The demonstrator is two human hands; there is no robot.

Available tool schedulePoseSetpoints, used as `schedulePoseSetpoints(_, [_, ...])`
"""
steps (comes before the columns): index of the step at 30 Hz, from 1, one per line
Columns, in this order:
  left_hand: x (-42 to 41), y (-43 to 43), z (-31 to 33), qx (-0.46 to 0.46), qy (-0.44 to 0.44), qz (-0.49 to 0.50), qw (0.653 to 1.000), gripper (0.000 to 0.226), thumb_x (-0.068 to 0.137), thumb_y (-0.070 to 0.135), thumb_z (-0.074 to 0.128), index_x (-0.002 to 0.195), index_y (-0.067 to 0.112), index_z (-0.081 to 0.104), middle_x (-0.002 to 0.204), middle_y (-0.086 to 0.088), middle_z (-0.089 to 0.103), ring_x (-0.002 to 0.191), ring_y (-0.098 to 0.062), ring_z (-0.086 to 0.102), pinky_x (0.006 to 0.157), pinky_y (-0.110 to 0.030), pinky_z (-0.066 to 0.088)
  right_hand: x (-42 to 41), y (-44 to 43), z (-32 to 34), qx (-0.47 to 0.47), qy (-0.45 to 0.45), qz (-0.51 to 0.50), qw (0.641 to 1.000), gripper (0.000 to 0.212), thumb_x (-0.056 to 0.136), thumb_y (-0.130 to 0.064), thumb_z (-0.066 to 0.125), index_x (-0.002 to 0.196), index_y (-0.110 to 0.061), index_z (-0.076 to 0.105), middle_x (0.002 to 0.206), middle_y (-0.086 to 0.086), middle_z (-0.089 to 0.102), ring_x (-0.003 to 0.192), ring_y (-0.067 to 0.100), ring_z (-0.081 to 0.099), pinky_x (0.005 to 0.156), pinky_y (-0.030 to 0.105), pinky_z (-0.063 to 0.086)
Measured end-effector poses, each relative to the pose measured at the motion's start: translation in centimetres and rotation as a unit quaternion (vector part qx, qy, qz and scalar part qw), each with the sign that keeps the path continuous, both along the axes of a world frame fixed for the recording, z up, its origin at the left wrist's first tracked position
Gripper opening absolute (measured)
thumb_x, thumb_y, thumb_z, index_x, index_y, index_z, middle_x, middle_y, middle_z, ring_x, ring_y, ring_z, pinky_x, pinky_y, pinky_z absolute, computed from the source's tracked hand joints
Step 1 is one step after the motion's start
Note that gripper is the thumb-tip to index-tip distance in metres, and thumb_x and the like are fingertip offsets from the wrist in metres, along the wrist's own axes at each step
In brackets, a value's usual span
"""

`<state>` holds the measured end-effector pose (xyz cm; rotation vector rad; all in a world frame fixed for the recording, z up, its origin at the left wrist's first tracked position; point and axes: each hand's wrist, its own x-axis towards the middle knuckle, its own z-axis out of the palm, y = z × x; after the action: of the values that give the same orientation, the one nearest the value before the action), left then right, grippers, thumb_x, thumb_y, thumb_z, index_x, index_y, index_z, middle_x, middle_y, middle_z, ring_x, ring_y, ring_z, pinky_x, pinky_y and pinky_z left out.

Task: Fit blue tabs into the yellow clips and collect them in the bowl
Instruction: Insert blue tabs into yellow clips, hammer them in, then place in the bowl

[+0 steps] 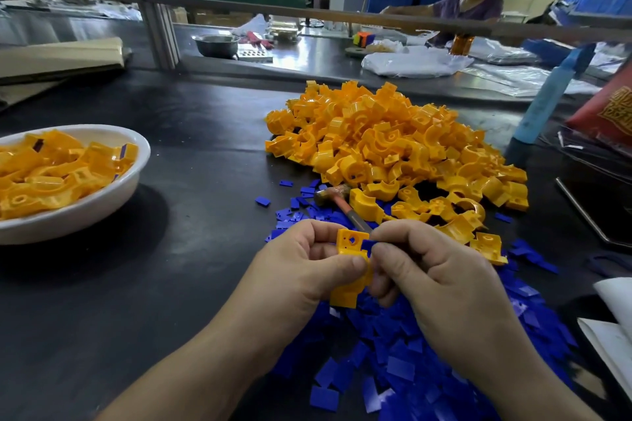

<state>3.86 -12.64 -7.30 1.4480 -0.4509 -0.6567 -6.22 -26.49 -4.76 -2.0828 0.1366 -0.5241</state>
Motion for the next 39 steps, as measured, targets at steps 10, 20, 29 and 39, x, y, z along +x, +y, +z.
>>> schedulePoseSetpoints(10, [-0.6,0.0,-0.1,-0.028,-0.006,-0.032,0.999,0.042,0.066,0.031,0.077,0.106,0.022,0.068,0.095,-0.006,0.077,0.086,-0.020,0.075,0.067,-0.025,0.058,0.0,0.4,-0.1,-0.077,-0.035,-0.031,0.996,0.018,0.086,-0.030,0.057,0.096,-0.044,0.065,0.091,-0.023,0.063,0.079,0.001,0.063,0.058,0.010,0.049])
schedulePoseSetpoints(20, [-0.9,0.1,0.1,-0.049,-0.002,-0.033,0.998,0.021,0.080,0.039,0.069,0.098,0.030,0.074,0.099,-0.006,0.076,0.090,-0.026,0.074,0.068,-0.030,0.059,0.1,0.2,-0.2,0.058,0.008,-0.007,0.998,0.024,0.075,-0.049,0.053,0.095,-0.040,0.062,0.094,-0.017,0.064,0.081,0.005,0.065,0.060,0.018,0.055])
schedulePoseSetpoints(29, [-0.8,0.1,0.0,-0.080,0.056,-0.047,0.994,0.023,0.076,0.030,0.072,0.096,0.019,0.075,0.098,-0.018,0.074,0.092,-0.038,0.072,0.073,-0.041,0.058,0.0,0.0,0.3,0.119,-0.004,0.020,0.993,0.025,0.068,-0.050,0.059,0.087,-0.036,0.067,0.085,-0.011,0.067,0.077,0.007,0.065,0.057,0.017,0.053])
schedulePoseSetpoints(39, [-1.0,0.3,0.4,-0.064,0.035,-0.037,0.997,0.017,0.075,0.030,0.068,0.088,0.022,0.075,0.094,-0.017,0.074,0.092,-0.039,0.071,0.075,-0.042,0.057,-0.1,0.1,0.2,0.106,-0.011,0.027,0.994,0.019,0.072,-0.044,0.060,0.086,-0.033,0.068,0.083,-0.006,0.067,0.072,0.012,0.066,0.055,0.021,0.055])
